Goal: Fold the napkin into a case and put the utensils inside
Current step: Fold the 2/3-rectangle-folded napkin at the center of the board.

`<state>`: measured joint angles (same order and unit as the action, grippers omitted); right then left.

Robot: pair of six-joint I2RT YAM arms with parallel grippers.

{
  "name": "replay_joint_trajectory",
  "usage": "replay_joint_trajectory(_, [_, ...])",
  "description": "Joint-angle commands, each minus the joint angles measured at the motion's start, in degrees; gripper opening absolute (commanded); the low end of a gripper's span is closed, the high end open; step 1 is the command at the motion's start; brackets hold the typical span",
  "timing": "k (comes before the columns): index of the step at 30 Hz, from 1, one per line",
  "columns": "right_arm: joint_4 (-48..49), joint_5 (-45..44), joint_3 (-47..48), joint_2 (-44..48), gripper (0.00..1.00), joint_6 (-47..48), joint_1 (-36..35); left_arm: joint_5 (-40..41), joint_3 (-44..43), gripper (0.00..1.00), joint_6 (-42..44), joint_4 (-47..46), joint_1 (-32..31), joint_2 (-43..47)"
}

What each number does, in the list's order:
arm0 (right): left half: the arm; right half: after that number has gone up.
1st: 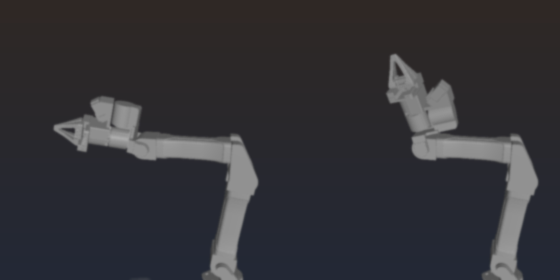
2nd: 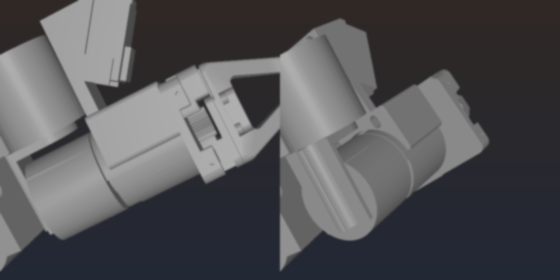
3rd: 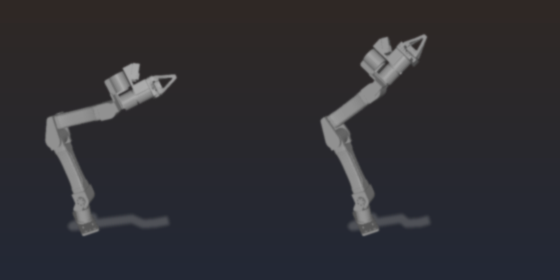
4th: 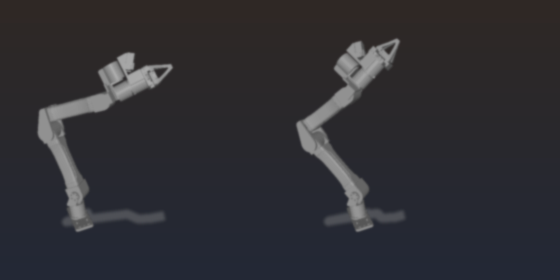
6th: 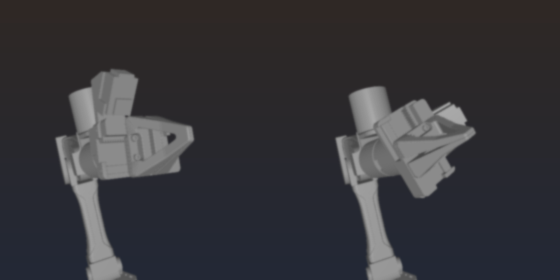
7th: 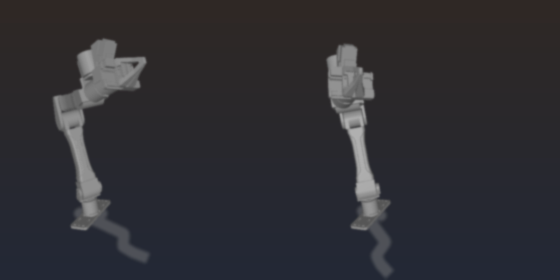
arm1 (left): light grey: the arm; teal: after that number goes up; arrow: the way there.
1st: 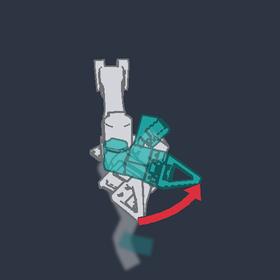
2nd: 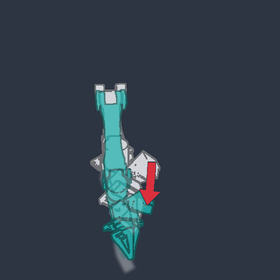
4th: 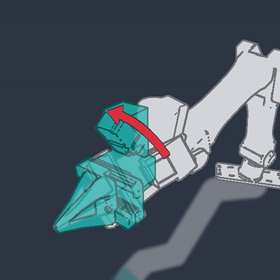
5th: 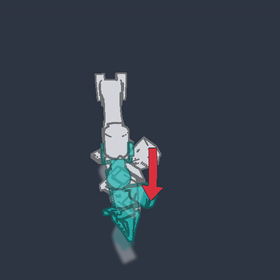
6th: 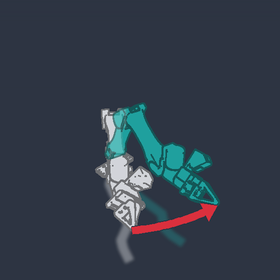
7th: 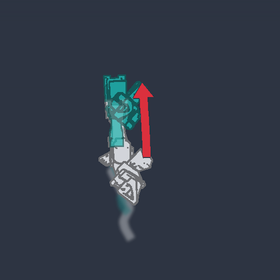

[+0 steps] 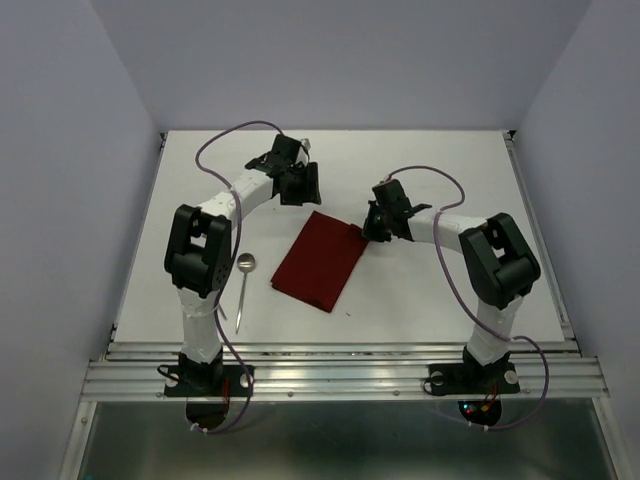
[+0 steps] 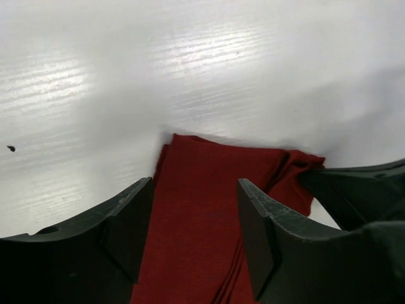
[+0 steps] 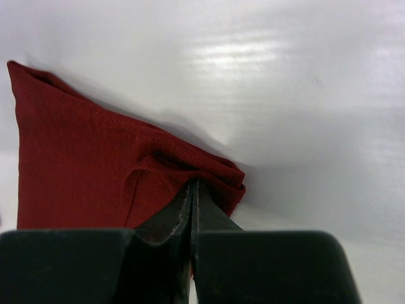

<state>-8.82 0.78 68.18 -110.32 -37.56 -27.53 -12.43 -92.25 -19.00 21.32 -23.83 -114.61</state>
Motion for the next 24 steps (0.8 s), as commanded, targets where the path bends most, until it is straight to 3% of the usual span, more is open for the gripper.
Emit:
replay_joint_trajectory(1, [-5.95,-2.53,-8.41,4.40,0.01,0.39,-0.33,1.44,2.68,0.69,1.51,0.47,-0.42,2.37])
replay_joint_trajectory(7, [-5.77,-2.88,-11.84,8.10,0.01,-0.41,-0.33,0.21,3.83,0.71,3.80,2.05,-0.86,-0.70])
replay_joint_trajectory(17, [-5.86,-3.15,-8.42,6.61,0.01,0.03,-0.33,1.35,1.54,0.64,5.47,4.87,-2.97,-6.76])
replay_joint_trajectory(21, [-5.86,-3.24,-7.89,6.44,0.01,-0.14,-0.33,6.43,0.05,0.56,4.59,7.41,-4.11,-9.48])
replay_joint_trajectory(24, [-5.95,-3.50,-7.63,6.35,0.01,-0.58,-0.33,5.93,-0.83,0.41,4.50,7.95,-5.52,-10.20])
